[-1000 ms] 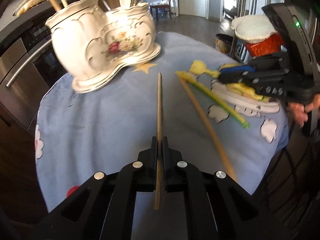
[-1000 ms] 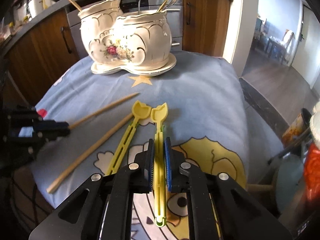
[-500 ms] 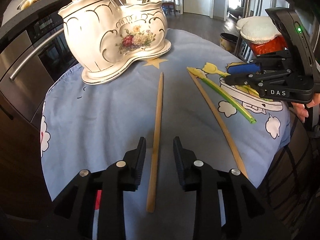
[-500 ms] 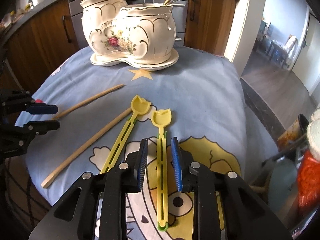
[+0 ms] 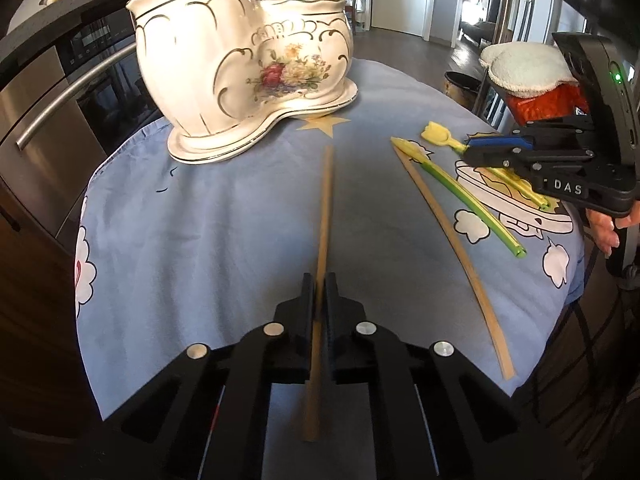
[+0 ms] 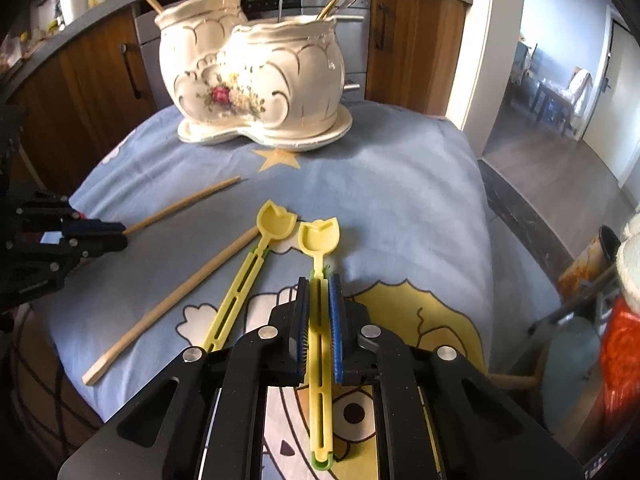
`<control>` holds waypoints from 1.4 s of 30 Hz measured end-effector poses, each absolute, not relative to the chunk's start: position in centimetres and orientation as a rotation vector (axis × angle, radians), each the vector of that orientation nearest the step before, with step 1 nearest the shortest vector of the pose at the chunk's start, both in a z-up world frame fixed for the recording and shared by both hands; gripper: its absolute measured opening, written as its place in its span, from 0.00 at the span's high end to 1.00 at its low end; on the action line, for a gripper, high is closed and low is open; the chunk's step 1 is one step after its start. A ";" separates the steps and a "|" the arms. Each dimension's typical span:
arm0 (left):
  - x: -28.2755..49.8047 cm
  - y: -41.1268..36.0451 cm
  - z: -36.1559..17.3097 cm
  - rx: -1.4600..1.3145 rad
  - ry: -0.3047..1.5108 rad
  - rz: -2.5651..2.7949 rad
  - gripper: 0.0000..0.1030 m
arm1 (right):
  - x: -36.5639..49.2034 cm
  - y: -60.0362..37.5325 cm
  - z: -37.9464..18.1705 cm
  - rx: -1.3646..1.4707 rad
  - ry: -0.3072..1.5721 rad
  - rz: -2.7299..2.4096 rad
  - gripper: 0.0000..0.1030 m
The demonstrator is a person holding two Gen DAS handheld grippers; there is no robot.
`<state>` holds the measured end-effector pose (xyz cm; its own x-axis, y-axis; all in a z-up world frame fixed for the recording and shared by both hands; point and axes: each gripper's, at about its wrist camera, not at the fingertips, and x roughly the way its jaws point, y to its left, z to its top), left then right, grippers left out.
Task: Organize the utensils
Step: 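Lift the chopstick and yellow spoon and lower them into the holder's cups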
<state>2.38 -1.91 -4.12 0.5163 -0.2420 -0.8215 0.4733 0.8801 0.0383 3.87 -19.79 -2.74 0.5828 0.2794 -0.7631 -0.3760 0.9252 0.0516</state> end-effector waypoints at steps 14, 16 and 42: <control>-1.3 3.4 2.0 0.192 0.589 -0.472 0.96 | 3.6 -20.7 2.7 0.017 0.610 0.438 0.90; -1.8 4.4 3.4 0.138 0.502 -0.491 0.96 | 3.6 -20.4 3.8 0.026 0.558 0.453 0.90; 1.9 0.7 -3.0 0.377 0.945 -0.511 0.95 | 3.8 -19.9 5.5 0.018 0.514 0.456 0.90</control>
